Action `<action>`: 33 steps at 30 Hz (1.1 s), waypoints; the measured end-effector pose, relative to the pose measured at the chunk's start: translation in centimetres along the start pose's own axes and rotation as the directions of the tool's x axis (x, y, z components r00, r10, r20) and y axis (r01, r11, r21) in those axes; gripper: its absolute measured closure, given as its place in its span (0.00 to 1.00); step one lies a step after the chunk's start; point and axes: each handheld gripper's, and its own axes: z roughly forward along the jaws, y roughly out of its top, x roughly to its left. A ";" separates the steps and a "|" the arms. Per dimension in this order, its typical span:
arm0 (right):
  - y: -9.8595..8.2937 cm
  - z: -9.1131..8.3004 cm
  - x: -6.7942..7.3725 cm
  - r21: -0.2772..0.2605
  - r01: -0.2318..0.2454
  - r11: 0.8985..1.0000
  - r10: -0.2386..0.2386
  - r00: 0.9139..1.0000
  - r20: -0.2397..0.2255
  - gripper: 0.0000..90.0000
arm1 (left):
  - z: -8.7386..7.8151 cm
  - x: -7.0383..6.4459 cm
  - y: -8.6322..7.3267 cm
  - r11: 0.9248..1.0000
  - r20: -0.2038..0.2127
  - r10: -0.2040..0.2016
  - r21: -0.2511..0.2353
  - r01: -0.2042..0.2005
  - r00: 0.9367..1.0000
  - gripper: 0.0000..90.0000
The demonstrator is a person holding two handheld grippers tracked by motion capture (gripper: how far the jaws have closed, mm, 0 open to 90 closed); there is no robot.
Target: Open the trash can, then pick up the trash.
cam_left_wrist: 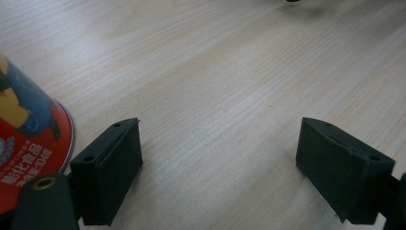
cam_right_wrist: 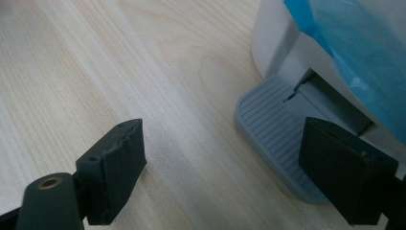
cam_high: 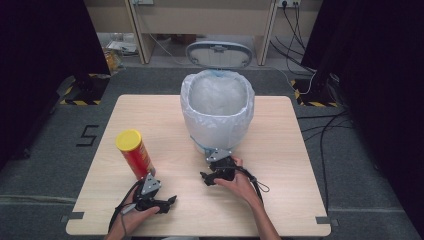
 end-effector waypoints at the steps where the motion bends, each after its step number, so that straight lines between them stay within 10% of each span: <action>1: 0.0 0.0 0.0 0.001 0.002 1.000 -0.002 1.000 0.002 0.18 | -0.1 0.0 -0.1 1.000 0.006 -0.006 -0.001 0.006 1.000 0.17; 21: 0.0 0.0 -0.1 0.003 0.000 1.000 0.000 1.000 -0.010 0.18 | -4.4 2.1 -3.4 0.989 -0.103 -0.119 -0.099 0.109 0.987 0.18; 33: 0.1 0.0 0.0 0.009 0.015 1.000 -0.015 1.000 0.003 0.18 | -5.5 5.5 -2.3 0.968 -0.233 -0.191 -0.203 0.144 0.953 0.17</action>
